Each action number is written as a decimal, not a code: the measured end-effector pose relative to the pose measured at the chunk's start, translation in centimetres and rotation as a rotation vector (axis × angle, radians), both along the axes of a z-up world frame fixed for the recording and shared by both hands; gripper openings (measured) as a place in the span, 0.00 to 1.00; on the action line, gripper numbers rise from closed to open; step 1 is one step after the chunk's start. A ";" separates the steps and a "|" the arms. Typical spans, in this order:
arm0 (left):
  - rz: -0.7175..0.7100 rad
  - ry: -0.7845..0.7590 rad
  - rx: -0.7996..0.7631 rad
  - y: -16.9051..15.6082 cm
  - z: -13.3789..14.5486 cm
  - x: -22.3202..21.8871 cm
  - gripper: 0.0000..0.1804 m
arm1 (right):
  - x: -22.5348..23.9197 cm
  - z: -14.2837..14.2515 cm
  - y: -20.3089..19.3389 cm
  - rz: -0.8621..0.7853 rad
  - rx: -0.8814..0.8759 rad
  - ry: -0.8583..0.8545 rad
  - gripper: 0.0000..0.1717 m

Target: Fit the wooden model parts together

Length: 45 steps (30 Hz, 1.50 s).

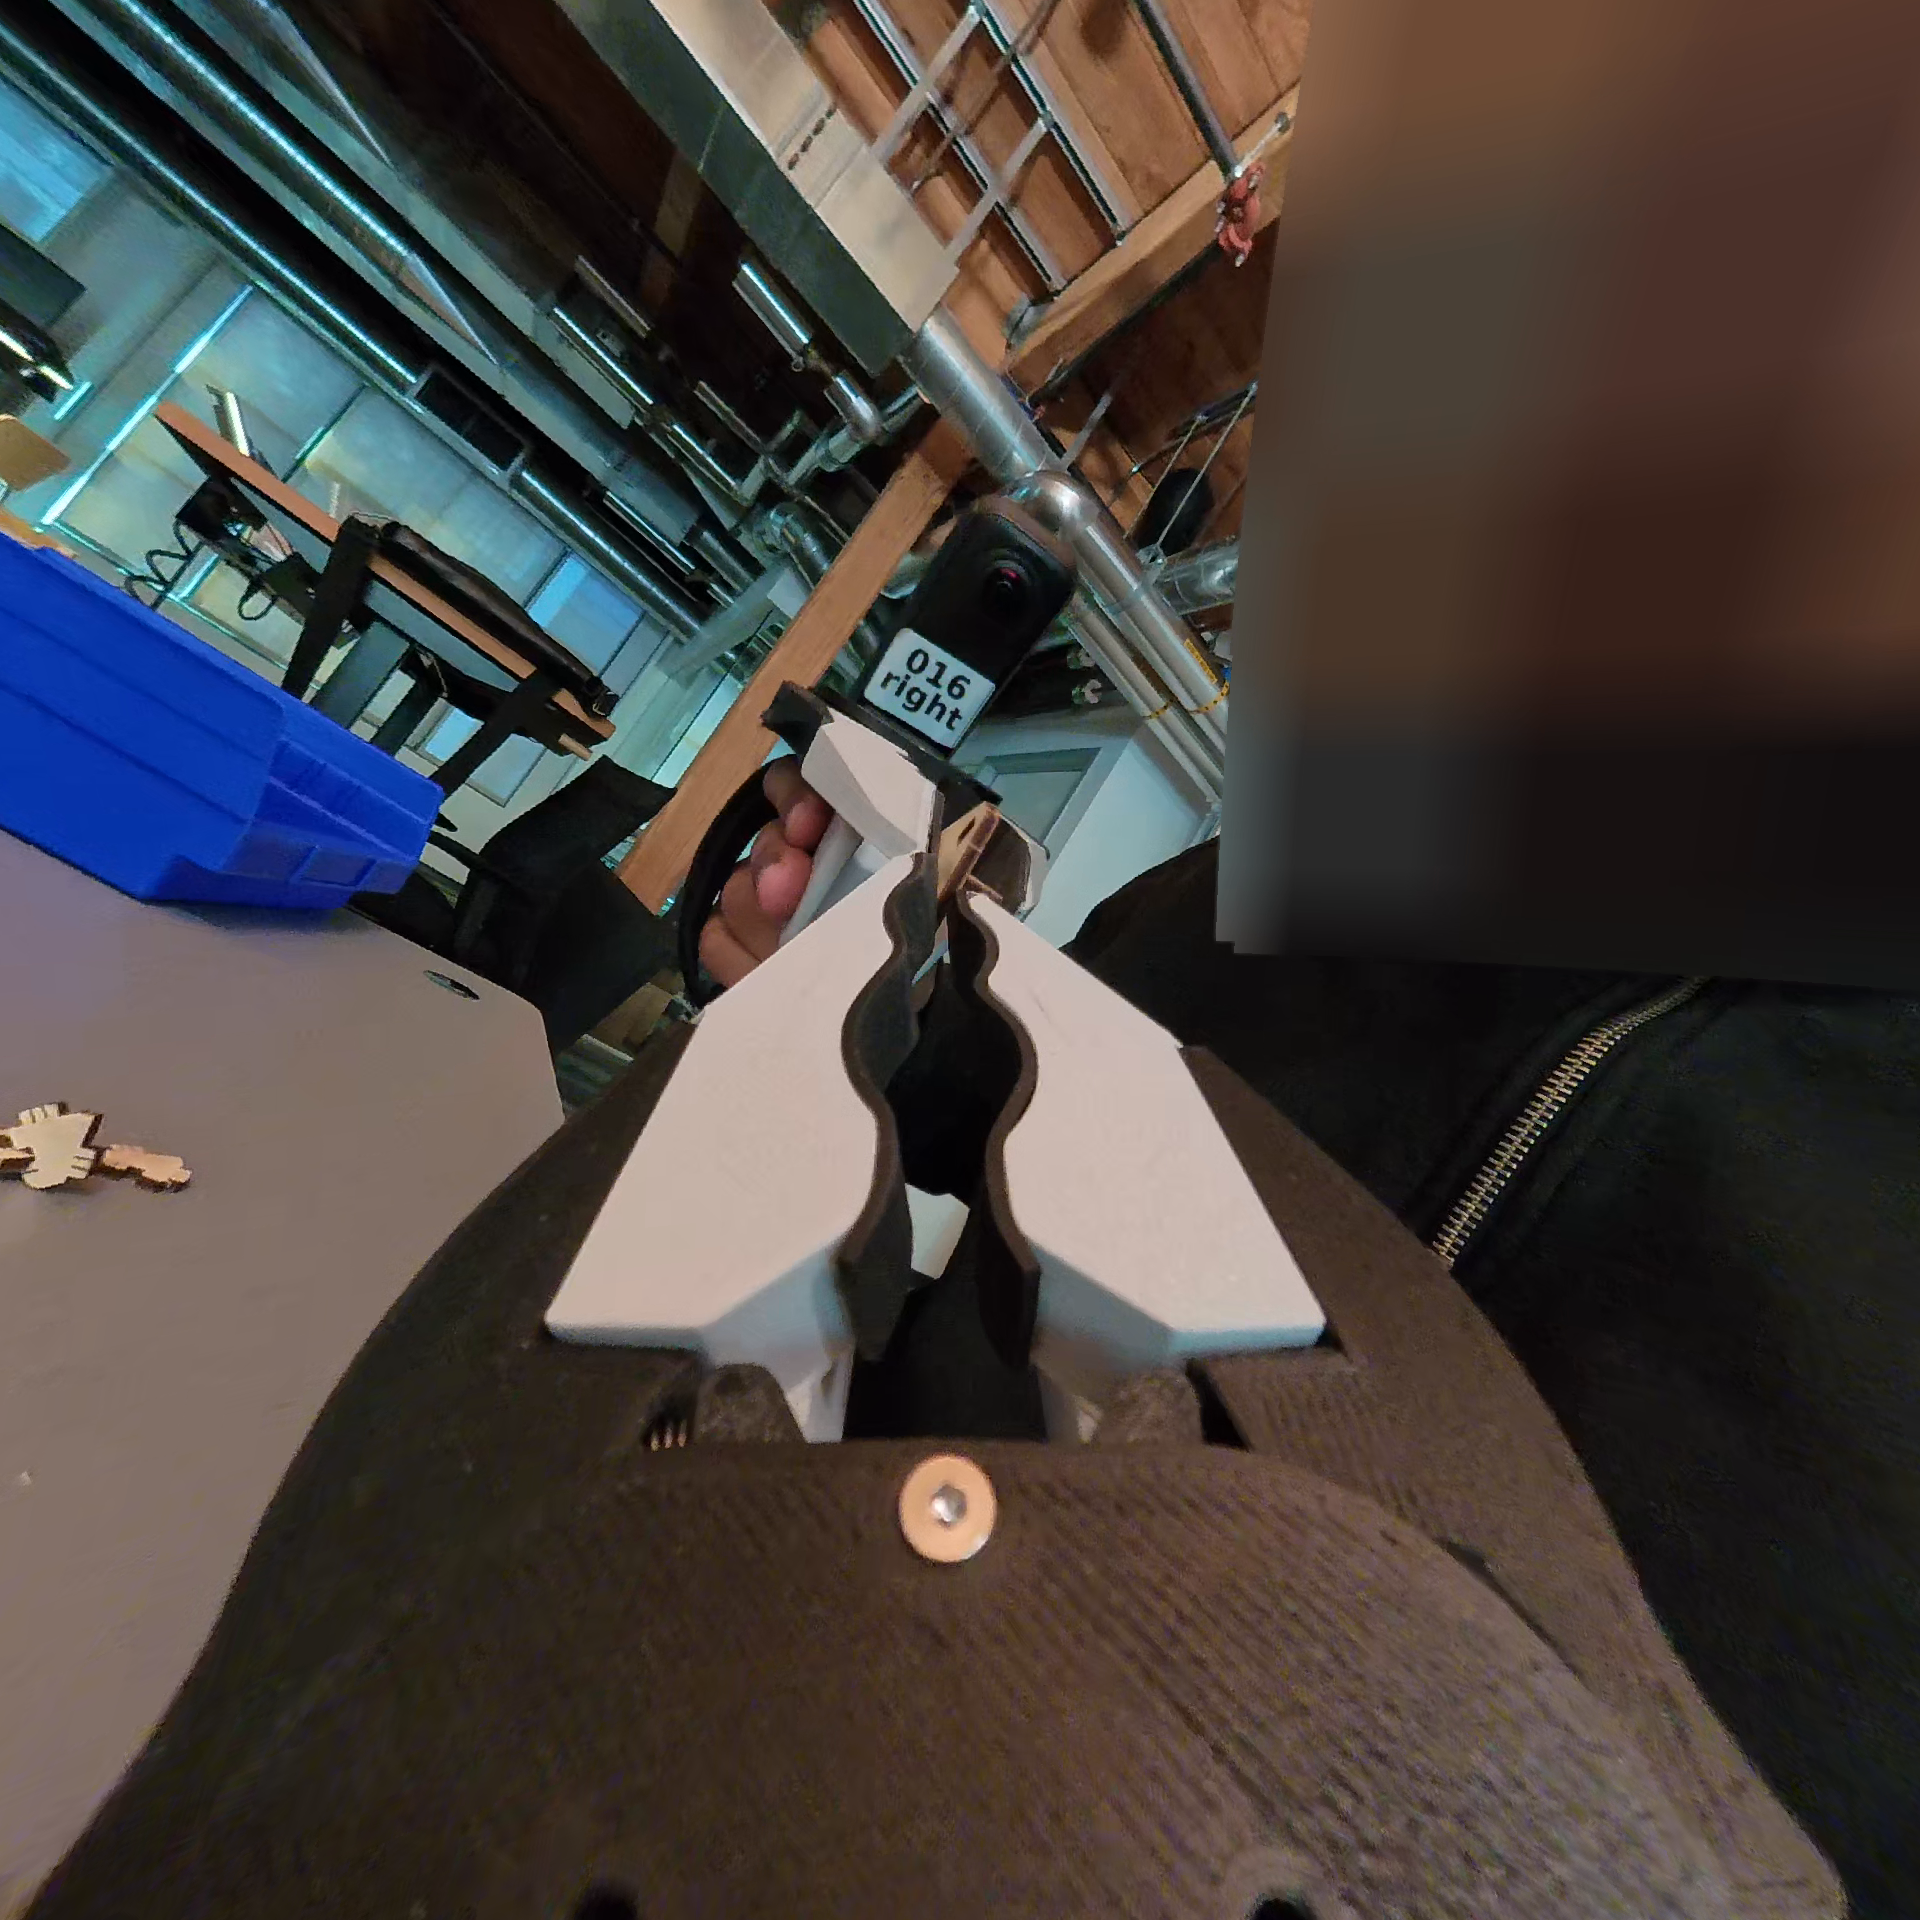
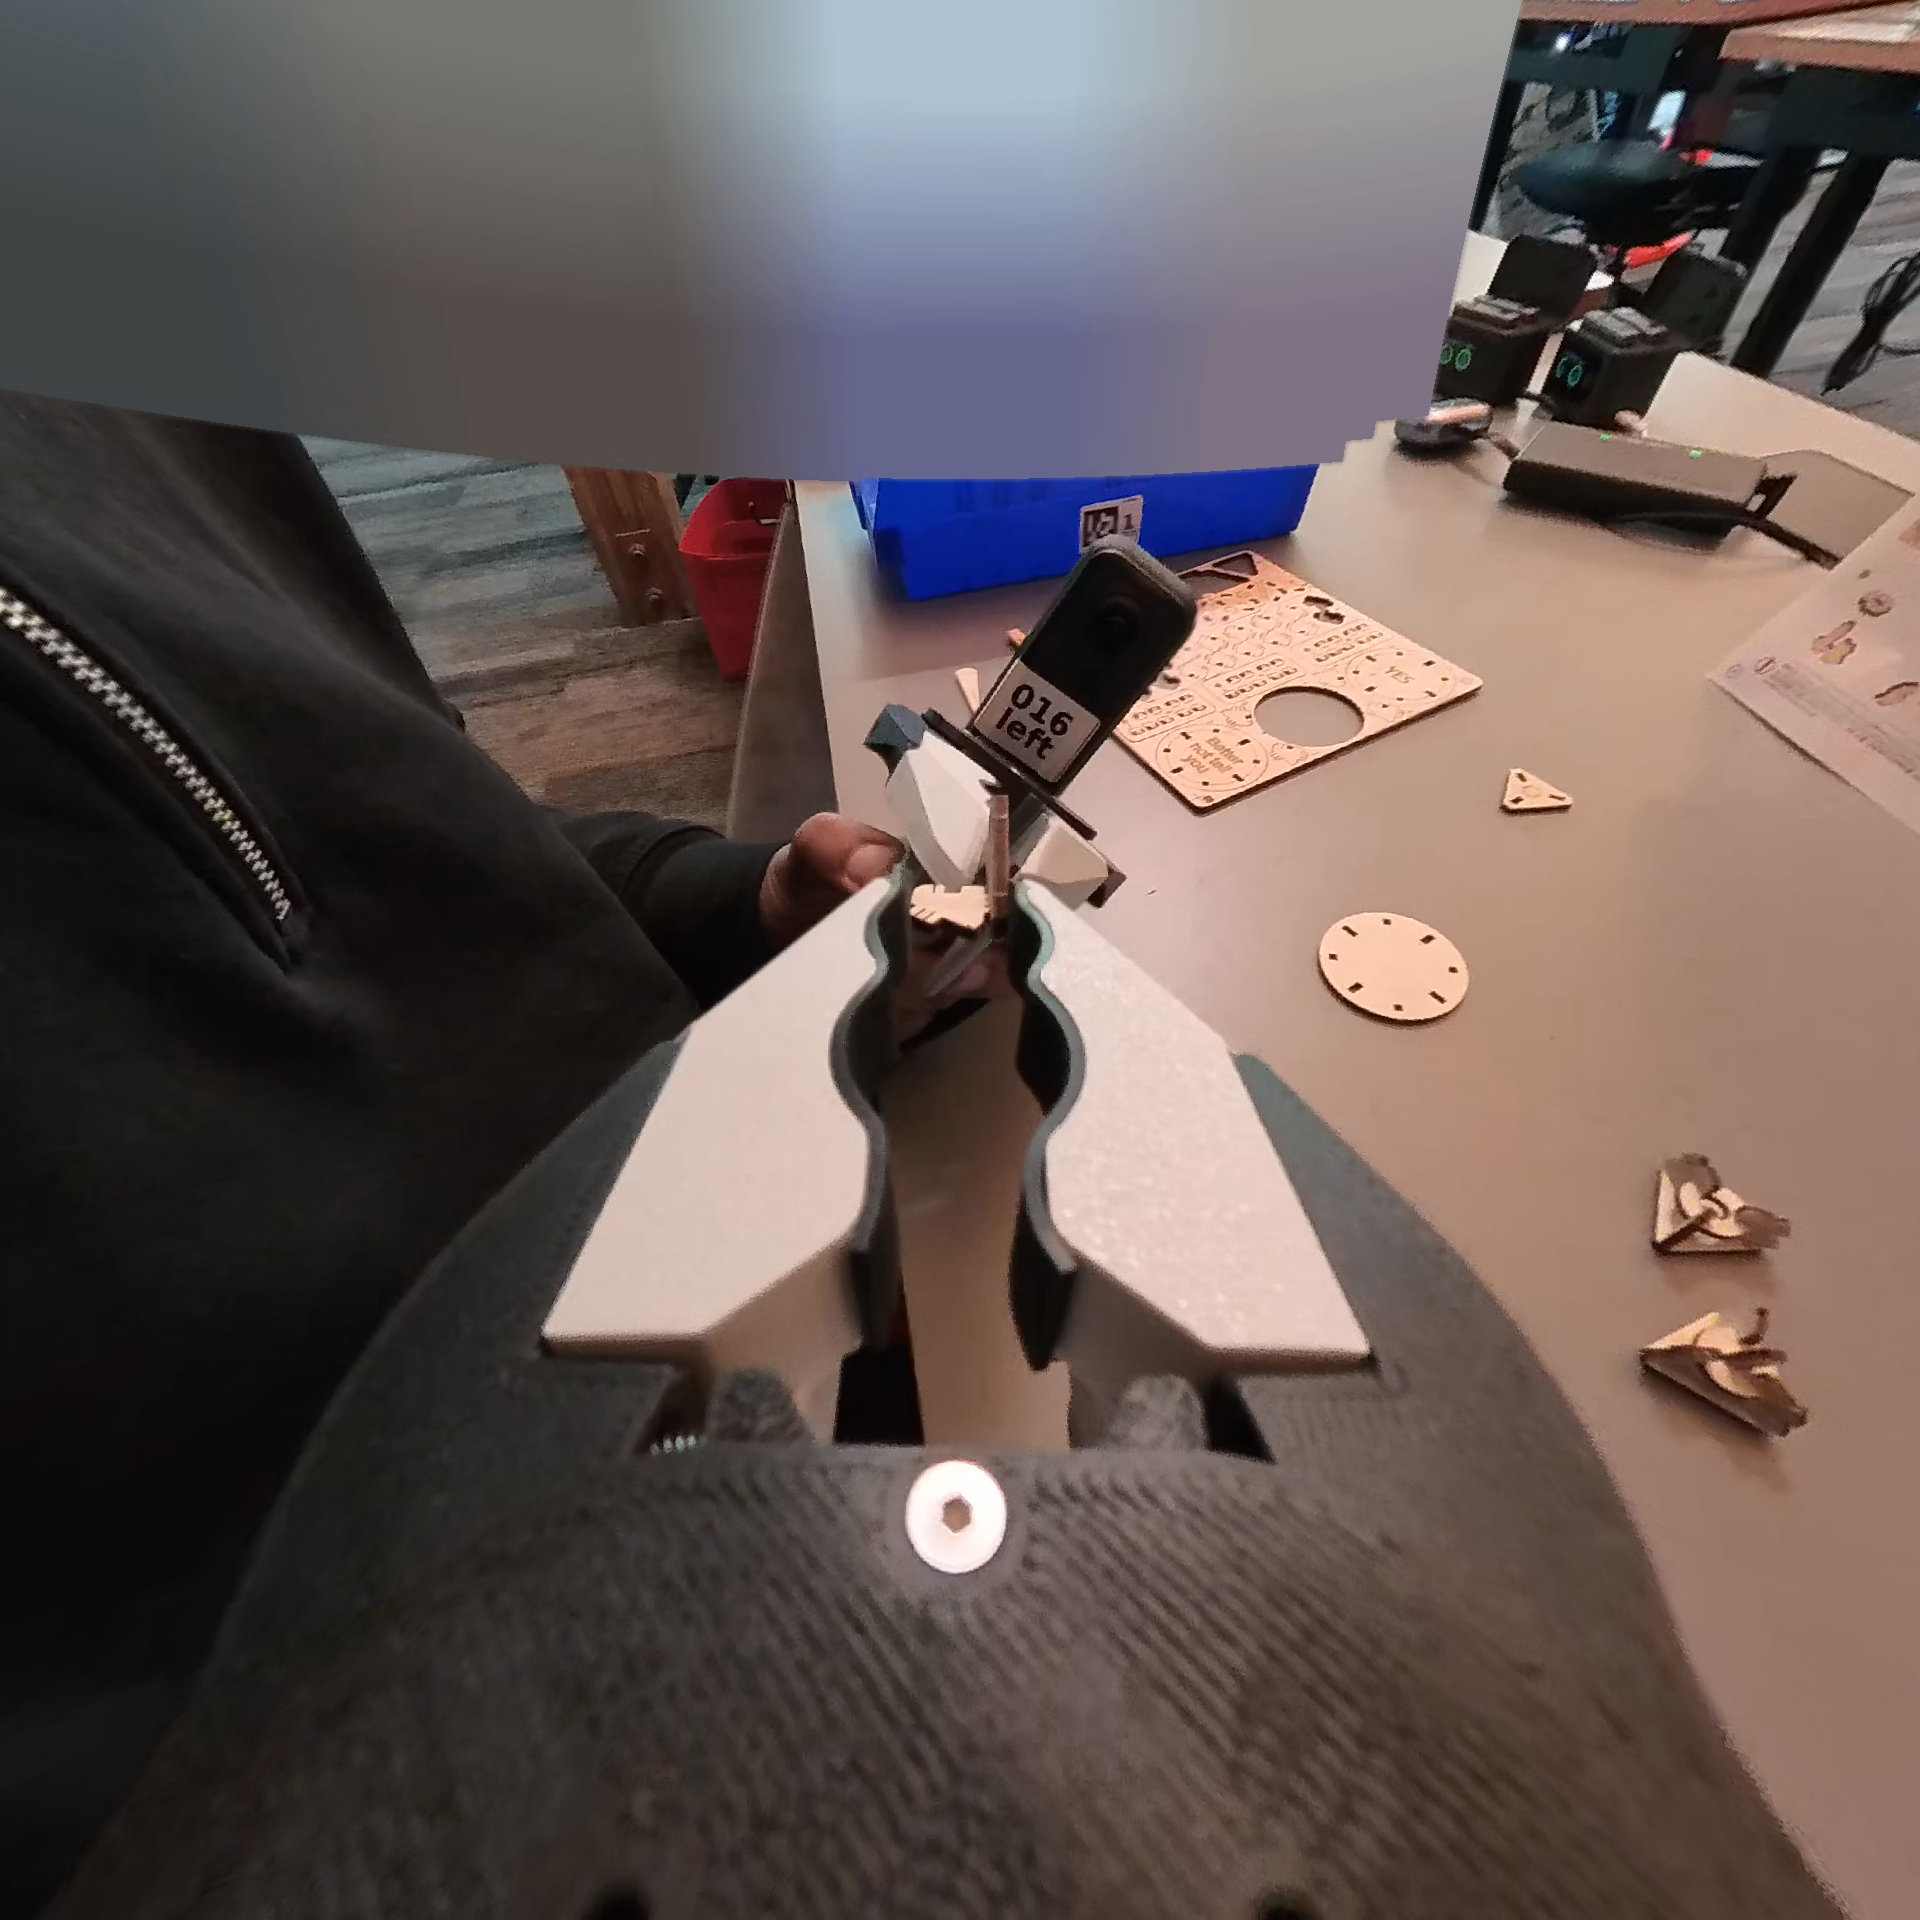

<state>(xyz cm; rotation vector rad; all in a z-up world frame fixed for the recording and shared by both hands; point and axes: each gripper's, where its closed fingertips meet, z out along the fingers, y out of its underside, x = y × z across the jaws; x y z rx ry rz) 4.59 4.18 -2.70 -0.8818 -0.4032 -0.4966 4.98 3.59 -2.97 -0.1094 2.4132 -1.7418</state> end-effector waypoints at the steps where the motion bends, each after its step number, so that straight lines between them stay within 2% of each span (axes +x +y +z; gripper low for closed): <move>1: 0.000 -0.001 0.000 0.0 0.0 0.0 0.00 | 0.0 0.0 0.0 0.006 0.000 -0.013 0.09; 10: 0.021 0.011 -0.029 0.2 -0.2 0.0 0.00 | 0.0 -0.2 0.2 0.017 0.012 -0.021 0.09; 16: 0.143 0.053 -0.066 0.2 -0.1 -0.5 0.03 | -0.1 -1.0 0.6 0.021 0.053 -0.081 0.09; 17: 0.143 0.060 -0.076 0.2 -0.1 -0.5 0.00 | 0.0 -1.5 0.6 0.021 0.073 -0.074 0.09; 26: 0.123 0.047 -0.193 1.5 -1.2 -0.6 0.02 | -0.3 -1.9 1.0 0.002 0.068 -0.115 0.09; 34: 0.110 -0.005 -0.177 1.6 -1.3 -0.7 0.02 | -0.5 -1.7 1.0 -0.005 0.038 -0.173 0.09; 45: 0.150 0.021 -0.207 1.6 -1.2 -0.5 0.03 | -0.4 -1.6 0.9 -0.036 0.013 -0.218 0.08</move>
